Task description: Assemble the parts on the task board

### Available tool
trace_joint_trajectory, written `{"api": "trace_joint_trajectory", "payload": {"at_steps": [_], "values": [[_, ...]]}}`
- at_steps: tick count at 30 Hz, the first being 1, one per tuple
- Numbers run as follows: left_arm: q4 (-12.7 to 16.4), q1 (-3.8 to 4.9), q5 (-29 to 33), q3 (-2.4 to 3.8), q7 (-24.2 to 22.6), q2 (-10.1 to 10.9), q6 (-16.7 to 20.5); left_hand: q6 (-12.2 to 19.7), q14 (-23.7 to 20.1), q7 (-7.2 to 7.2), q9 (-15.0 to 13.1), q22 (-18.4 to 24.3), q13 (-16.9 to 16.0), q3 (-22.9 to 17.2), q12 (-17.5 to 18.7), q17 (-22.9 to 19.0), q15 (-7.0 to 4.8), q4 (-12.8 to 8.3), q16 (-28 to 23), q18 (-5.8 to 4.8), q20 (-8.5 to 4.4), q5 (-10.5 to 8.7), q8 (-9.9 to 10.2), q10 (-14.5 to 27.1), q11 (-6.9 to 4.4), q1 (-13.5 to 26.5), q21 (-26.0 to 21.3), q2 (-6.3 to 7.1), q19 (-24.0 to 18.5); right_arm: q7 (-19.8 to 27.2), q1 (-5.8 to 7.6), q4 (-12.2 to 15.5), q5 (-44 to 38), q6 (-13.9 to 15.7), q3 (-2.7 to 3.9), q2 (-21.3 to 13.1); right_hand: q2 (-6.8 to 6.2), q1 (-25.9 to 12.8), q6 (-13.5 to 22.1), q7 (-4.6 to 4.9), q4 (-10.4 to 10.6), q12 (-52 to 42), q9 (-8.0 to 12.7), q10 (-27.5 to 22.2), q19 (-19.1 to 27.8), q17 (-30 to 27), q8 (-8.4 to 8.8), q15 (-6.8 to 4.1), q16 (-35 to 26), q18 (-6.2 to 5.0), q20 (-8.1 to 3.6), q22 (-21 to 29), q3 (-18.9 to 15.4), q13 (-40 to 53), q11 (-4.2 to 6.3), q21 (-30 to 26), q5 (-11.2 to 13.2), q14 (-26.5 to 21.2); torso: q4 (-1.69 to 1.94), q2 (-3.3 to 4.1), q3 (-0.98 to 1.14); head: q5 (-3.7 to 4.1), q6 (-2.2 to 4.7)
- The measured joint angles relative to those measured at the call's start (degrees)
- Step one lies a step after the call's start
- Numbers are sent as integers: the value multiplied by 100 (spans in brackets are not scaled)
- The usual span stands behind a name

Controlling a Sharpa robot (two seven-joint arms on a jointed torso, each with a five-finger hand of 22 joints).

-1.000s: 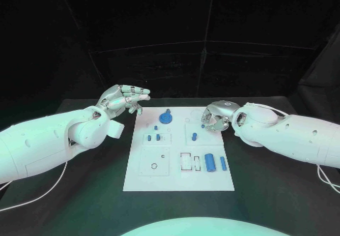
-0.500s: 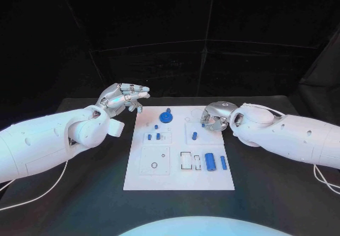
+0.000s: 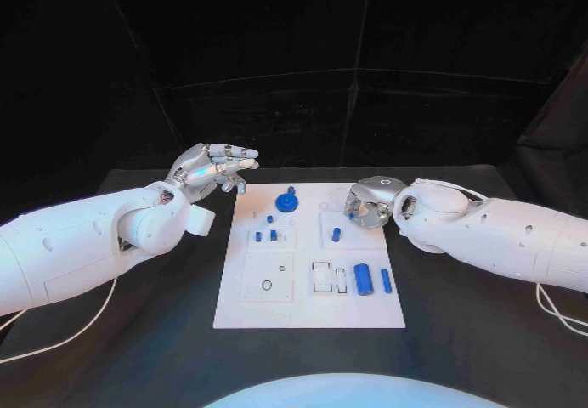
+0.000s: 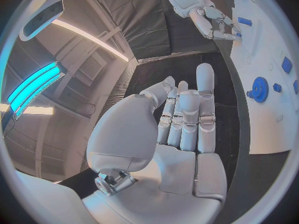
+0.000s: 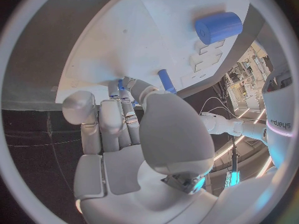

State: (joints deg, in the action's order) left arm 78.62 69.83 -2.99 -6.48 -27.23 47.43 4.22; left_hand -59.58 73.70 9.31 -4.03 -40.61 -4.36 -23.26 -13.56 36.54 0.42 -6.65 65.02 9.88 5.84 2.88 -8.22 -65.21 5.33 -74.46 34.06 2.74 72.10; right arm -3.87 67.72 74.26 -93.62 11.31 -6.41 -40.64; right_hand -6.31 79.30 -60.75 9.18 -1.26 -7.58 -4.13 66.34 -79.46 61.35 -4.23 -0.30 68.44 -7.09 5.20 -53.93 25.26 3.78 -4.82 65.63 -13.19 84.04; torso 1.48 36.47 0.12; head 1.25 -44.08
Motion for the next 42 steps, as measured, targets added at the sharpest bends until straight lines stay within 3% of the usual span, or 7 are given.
{"api": "trace_joint_trajectory", "payload": {"at_steps": [8, 9, 11, 15, 17, 21, 42], "values": [[-8, 0, 5, -1, 2, 2, -25, 0, 0, 0, 0, 0, 0, 0, 0, 2, 0, 0, 0, -1, 0, 0, 0, 0, 0, 0, 0, 0, 0, -23, -3, -34, -15, -20, 9, 50, 2, 2, -142, -44, -72, -24, -12, 161, -59, 61, -21, 0, 112, 5, -5, -305, 121, 12, 21, 258, 19, 0, 1, 0, -2, 0, 2], [-8, 0, 5, -1, 3, 2, -28, 0, 0, 0, 0, 0, 1, 0, 0, 2, 0, 0, 0, -2, 0, 0, 0, 0, 0, 0, 0, 0, 0, -32, -4, -37, -22, -21, 11, 55, 26, 26, -178, -48, -87, -43, -18, 186, -98, 61, -39, 0, 112, 88, -7, -419, 136, 18, 42, 342, 34, 0, 1, 0, -2, 0, 1], [-8, 0, 5, -1, 5, 2, -34, 0, 0, 0, 0, -1, 1, 0, 0, 1, 0, 0, 0, -2, 0, 0, 0, 0, 0, 0, 0, 0, 0, -56, -6, -39, -44, -22, 13, 63, 47, 47, -241, -68, -120, -55, -23, 257, -126, 59, -40, -5, 129, 90, -21, -593, 168, 23, 54, 473, 58, -4, 1, 0, -2, -3, -4], [-10, 0, 6, -1, 9, 2, -46, 0, 0, 0, 0, -1, 1, 0, 0, -4, 0, 0, 0, -4, 0, 0, 0, 0, 0, 0, 0, 0, 0, -124, -13, -29, -126, -13, 17, 76, 92, 93, -333, -97, -186, -78, -40, 361, -185, 77, -71, -44, 194, 90, -40, -879, 295, 39, 95, 693, 204, 1, 1, 0, -2, -3, -10], [-10, 0, 7, -1, 11, 4, -52, 0, 0, 0, 0, -1, 1, 0, 0, -4, 0, 0, 0, -5, 0, 0, 0, 0, 0, 0, 0, 0, 0, -158, -20, -19, -174, 18, 17, 78, 102, 98, -384, -108, -205, -79, -41, 406, -197, 77, -71, -44, 213, 180, -52, -986, 314, 46, 108, 777, 341, 1, 1, 0, -1, -3, -10], [-9, 0, 8, -1, 15, 14, -63, 0, 0, 0, -1, -1, 1, 0, 0, -4, 0, 0, 0, -6, 0, 0, 0, 0, 0, 0, 0, 0, 0, -217, -42, 21, -260, 116, 8, 61, 153, 76, -389, -114, -190, -78, -40, 430, -235, 73, -71, -44, 224, 180, -51, -1107, 332, 65, 123, 864, 502, 1, 1, -1, -2, 5, -13], [-2, -1, 11, -2, 34, 48, -73, 0, 0, 0, -1, 3, 2, 16, -20, -37, 0, -16, 0, -10, 0, 0, 0, 0, 0, 0, 0, 0, 0, -339, -77, 542, -385, 780, -2, -307, 181, 92, -422, -113, -310, -52, -38, 429, -248, 41, -57, -44, 278, 179, -36, -1339, 452, 65, 122, 1022, 485, 1, -2, -8, -2, 23, 4]]}}
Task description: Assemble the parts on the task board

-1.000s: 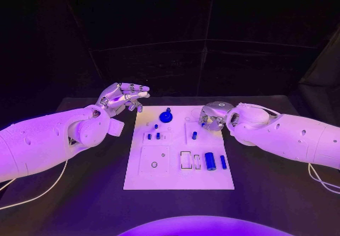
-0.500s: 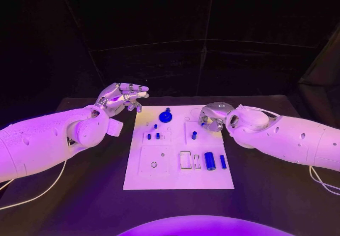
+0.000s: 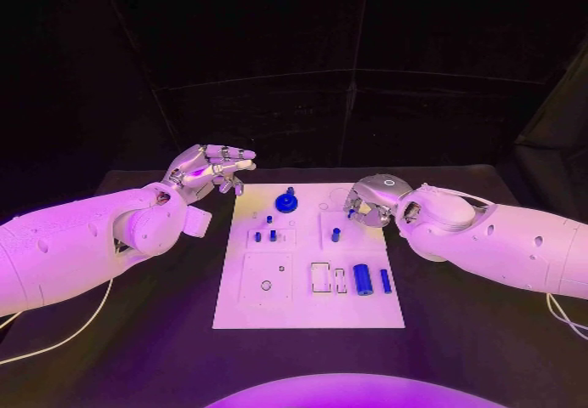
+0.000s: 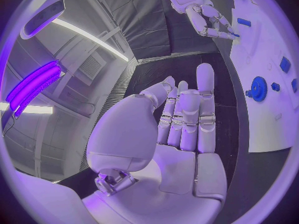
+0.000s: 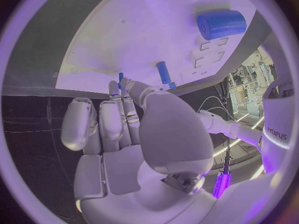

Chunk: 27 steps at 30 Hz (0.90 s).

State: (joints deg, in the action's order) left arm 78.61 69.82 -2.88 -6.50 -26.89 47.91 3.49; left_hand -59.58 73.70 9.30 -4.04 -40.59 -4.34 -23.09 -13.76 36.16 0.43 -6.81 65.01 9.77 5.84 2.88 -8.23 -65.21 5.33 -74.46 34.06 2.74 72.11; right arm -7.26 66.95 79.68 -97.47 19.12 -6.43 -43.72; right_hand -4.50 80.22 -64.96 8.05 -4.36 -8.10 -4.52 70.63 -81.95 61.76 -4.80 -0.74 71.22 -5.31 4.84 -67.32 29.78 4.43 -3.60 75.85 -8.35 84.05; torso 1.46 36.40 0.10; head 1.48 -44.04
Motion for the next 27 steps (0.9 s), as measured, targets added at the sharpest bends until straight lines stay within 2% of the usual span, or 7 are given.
{"api": "trace_joint_trajectory", "payload": {"at_steps": [5, 8, 12, 18, 22, 27], "values": [[-4, 0, 1, 0, 2, 3, 0, 0, 0, 0, 0, 0, 0, 0, 0, 0, 0, 0, 0, -1, 0, 0, 0, 0, 0, 0, 0, 0, 0, -3, 5, 215, 30, 126, 19, -136, 0, 0, 0, 0, -2, 1, 1, 20, -7, 2, 1, 0, 32, 0, 7, -15, 1, -1, -21, 24, 0, 0, 2, -3, -1, 1, 9], [2, 0, 1, 0, 4, 6, 0, 0, 0, 0, 0, 0, 0, 0, 0, 0, 0, 0, 0, -1, 0, 0, 0, 0, 0, 0, 0, 0, 0, -8, 6, 370, 52, 176, 102, -206, 0, 0, 0, 0, -2, 1, 2, 20, -7, 9, 3, 0, 32, -1, 8, -26, 1, -1, -21, 24, 0, 0, 2, -2, -2, -1, 17], [8, 0, 1, 0, 4, 13, 0, 0, 0, 0, 0, -1, 0, 0, 0, 0, 0, 0, 0, -2, 0, 0, 0, 0, 0, 0, 0, 0, 0, -15, 22, 762, 89, 258, 168, -310, -1, 0, 1, 0, -3, 1, 3, 20, -7, 9, 4, 0, 32, -1, 8, -26, 1, -2, -21, 24, 0, 0, 0, 2, -1, -21, 20], [28, 0, 2, -1, 6, 11, 5, 0, 0, 0, 0, -1, 0, 0, 0, 1, 0, 0, 0, -2, 0, 0, 0, 0, 0, 0, 0, 0, 0, -17, 21, 1282, 137, 308, 192, -300, -1, -1, 1, 0, -3, 1, 4, 20, -7, 20, 5, 0, 32, -1, 8, -36, 0, -3, -21, 47, 1, 0, -3, 3, -2, -51, 20], [63, 0, 2, -1, -4, -3, 48, 0, 0, 0, 0, 4, -6, 0, 0, 14, 0, 0, 0, -2, 0, 0, 0, 0, 0, 0, 0, 0, 0, -18, 19, 1394, 169, 277, 196, -106, -1, -1, 1, 0, -3, 1, 6, 20, -7, 8, 16, 0, 32, -1, 8, -35, 0, -4, -21, 47, 1, 0, 13, 6, -8, -67, 26], [94, 0, 3, -1, -34, -30, 120, 0, 0, 0, 0, 4, -6, 0, -27, 18, 0, 0, 0, -3, 0, 0, 0, 0, 0, 0, 0, 0, 0, -14, 1, 1308, 206, 173, 184, 246, -1, -1, 2, 0, -3, 24, 8, 20, -7, 7, 19, 0, 32, -1, 8, -35, 0, -4, -21, 47, 1, 0, 34, 6, -20, -138, -8]]}}
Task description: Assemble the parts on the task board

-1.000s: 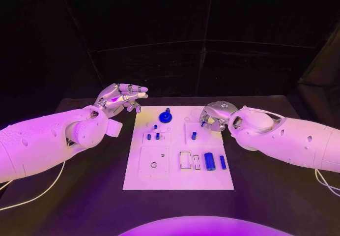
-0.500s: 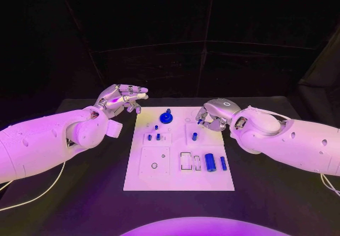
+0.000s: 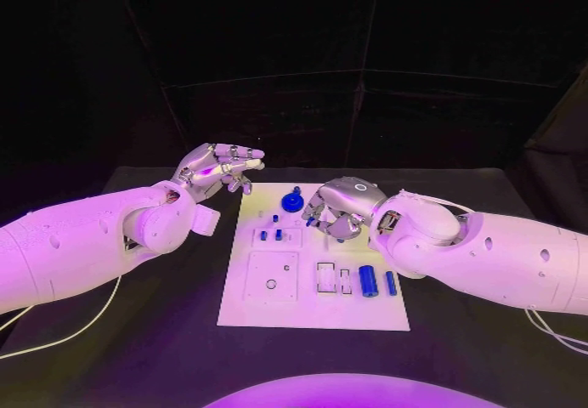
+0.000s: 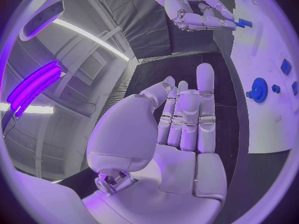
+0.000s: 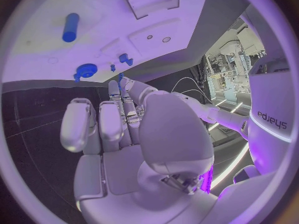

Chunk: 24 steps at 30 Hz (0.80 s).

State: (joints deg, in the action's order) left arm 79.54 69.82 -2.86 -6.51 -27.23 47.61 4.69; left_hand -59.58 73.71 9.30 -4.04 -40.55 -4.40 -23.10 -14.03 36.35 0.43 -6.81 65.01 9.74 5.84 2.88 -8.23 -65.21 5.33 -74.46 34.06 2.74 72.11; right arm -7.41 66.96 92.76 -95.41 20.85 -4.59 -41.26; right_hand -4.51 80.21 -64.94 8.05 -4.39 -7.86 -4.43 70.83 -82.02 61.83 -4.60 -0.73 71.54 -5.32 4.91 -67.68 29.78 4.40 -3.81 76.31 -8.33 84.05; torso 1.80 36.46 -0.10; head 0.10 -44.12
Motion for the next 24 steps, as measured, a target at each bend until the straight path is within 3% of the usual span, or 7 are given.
{"api": "trace_joint_trajectory", "payload": {"at_steps": [10, 24], "values": [[38, 0, 1, -1, -48, -106, 125, 0, 0, 0, 0, 0, 1, 0, 0, -20, 0, 0, 0, -1, 0, 0, 0, 0, 0, -21, 0, -21, 0, 46, -476, -170, -40, -295, -41, 511, 0, 0, 2, -1, 11, 0, 8, 0, 0, -19, 1, 0, 0, -1, 0, 0, 10, -1, 0, 0, 0, 0, -15, 0, 9, -224, -62], [57, 0, 2, -3, -74, -152, 190, 0, 0, 0, 0, 6, 1, 16, 0, -47, 0, -16, 0, -2, 0, 0, 0, 0, 0, -21, 0, -21, 0, 57, -615, -435, -263, -505, -36, 763, -1, 0, 9, -8, 16, 0, 6, 0, 0, -34, 2, 0, 0, 0, 0, 1, 18, -4, 0, 0, 1, 0, -16, 0, 8, -319, -115]]}}
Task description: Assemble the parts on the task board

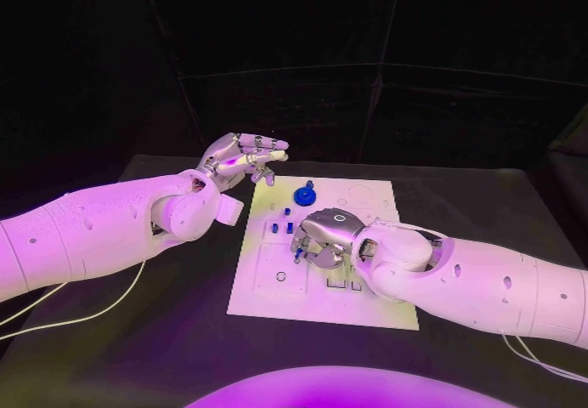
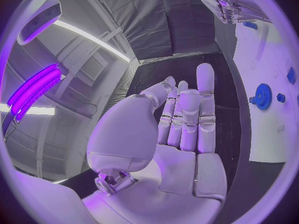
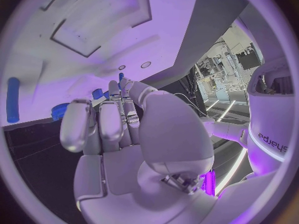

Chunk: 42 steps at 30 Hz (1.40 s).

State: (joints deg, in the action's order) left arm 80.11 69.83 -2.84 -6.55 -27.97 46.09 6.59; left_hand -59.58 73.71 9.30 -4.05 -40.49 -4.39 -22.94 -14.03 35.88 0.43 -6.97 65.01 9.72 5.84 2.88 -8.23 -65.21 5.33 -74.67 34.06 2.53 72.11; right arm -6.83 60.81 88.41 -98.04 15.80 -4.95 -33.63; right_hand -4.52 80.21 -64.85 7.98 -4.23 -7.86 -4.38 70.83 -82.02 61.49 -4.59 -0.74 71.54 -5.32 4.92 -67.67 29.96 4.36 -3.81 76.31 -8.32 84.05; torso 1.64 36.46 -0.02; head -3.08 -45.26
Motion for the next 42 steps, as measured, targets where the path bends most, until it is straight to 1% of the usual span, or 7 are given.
{"api": "trace_joint_trajectory", "payload": {"at_steps": [13, 20, 28, 35, 42], "values": [[-8, 0, 1, -1, -1, -1, 2, 0, 0, 0, 0, -1, 1, 0, 0, -4, 0, 0, 0, -1, 0, 0, 0, 0, 0, 0, 0, 0, 0, -10, -20, -25, -147, -87, 0, 50, 0, 0, 2, -1, -11, 39, 3, 0, 0, 0, 1, 0, 0, 0, 0, 0, 11, -2, 0, 0, 0, 0, 0, 1, -2, -43, -59], [-16, 0, 1, -1, -1, 0, -2, 0, 0, 0, 0, -1, 1, 0, 0, -4, 0, 0, 0, -1, 0, 0, 0, 0, 0, 0, 0, 0, 0, -6, -24, -22, -176, -164, 0, 52, 0, 0, 9, -8, -11, 40, 6, 0, 0, 0, 1, 0, 0, 0, 0, 1, 11, -3, 0, 0, 1, 0, 0, 1, -2, -58, -78], [-31, 0, 2, -1, 2, 0, -12, 0, 0, 0, 0, 5, 1, 0, 0, -4, 0, 0, 0, -1, 0, 0, 0, 0, 0, 0, 0, 0, 0, -5, -26, -40, -190, -243, 0, 62, 0, 0, -3, 3, -11, 40, 6, 0, 0, 1, 2, 0, 0, 0, 0, 1, 10, -3, 0, 0, 1, 0, -3, -3, -1, -68, -83], [-32, 0, 2, -1, 4, 0, -24, 0, 0, 0, 0, 5, 1, 0, 0, -4, 0, 0, 0, -1, 0, 0, 0, 0, 0, 0, 0, 0, 0, -12, -29, -111, -195, -281, -1, 111, 0, 0, -9, 9, -11, 40, 2, 0, 0, -5, 17, 0, 0, 0, 0, 1, 10, -4, 0, 0, 1, 0, -3, -3, -1, -59, -65], [-31, 0, 2, -2, 6, -1, -41, 0, 0, 0, 0, 4, 2, 0, 0, -4, 0, 0, 0, -1, 0, 0, 0, 0, 0, 0, 0, 0, 0, -34, -38, -139, -236, -322, 2, 174, 0, 0, -9, 9, -11, 40, 3, 0, 0, -5, 17, 0, 0, 0, 0, 1, 10, -2, 0, 0, 1, 0, -3, -3, -1, -60, -77]]}}
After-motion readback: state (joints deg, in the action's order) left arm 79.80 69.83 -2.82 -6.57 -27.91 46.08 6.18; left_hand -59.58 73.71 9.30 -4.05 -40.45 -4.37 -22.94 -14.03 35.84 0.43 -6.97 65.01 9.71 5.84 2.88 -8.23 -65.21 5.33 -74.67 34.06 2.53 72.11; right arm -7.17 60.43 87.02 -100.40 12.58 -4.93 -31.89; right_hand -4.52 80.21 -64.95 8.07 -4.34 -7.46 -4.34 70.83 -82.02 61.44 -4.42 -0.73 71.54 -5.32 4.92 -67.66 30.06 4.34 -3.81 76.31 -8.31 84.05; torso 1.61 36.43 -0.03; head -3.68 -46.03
